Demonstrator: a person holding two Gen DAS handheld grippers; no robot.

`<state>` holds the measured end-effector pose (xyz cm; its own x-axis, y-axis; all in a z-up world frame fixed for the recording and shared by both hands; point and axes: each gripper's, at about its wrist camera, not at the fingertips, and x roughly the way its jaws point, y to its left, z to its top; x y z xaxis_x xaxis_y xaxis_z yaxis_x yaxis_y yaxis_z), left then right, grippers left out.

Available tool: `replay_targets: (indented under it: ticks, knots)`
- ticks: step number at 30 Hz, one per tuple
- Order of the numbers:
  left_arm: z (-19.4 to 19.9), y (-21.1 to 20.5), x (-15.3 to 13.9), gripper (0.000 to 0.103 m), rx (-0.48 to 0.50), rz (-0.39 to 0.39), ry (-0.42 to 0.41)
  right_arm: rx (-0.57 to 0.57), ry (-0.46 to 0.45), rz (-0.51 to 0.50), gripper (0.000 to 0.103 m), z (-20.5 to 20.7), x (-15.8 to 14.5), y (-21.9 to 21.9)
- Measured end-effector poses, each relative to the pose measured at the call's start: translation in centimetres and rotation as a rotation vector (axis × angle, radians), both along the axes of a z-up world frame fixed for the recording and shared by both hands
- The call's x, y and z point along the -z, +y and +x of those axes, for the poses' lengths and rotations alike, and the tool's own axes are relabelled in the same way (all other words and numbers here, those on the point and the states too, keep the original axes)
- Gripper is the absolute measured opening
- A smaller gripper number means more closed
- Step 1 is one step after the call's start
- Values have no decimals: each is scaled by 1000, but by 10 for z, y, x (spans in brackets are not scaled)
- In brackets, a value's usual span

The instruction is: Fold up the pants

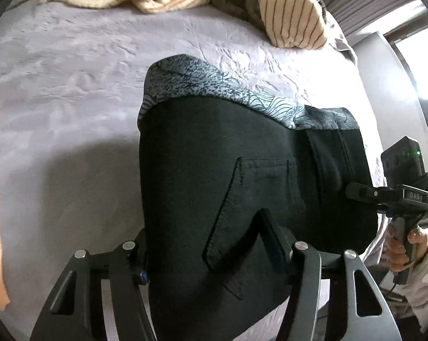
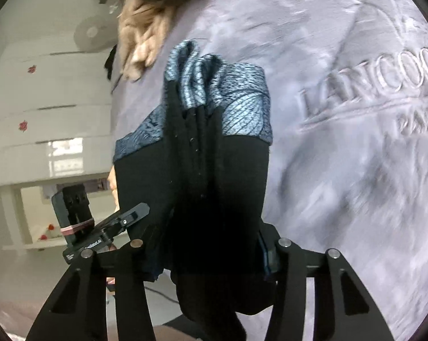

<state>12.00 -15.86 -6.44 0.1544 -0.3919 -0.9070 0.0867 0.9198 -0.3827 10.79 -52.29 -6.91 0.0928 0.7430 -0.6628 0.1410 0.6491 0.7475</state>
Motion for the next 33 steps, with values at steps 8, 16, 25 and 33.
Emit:
replay_targets:
  ticks: [8,16,25,33]
  knots:
    - [-58,84,-14,63,-3,15,18,18,-2,51,53,-61,-7,62]
    - [-88,163,-7,63,-69,105,-32,44,28,95,53,-103,20,138]
    - [-96,197,33,93,-169,211,18,12,98,-195,73,-108,57,166]
    - [-78,200,-27,92,-207,177,-172,-5,-141,-368,35,-102,-27,172]
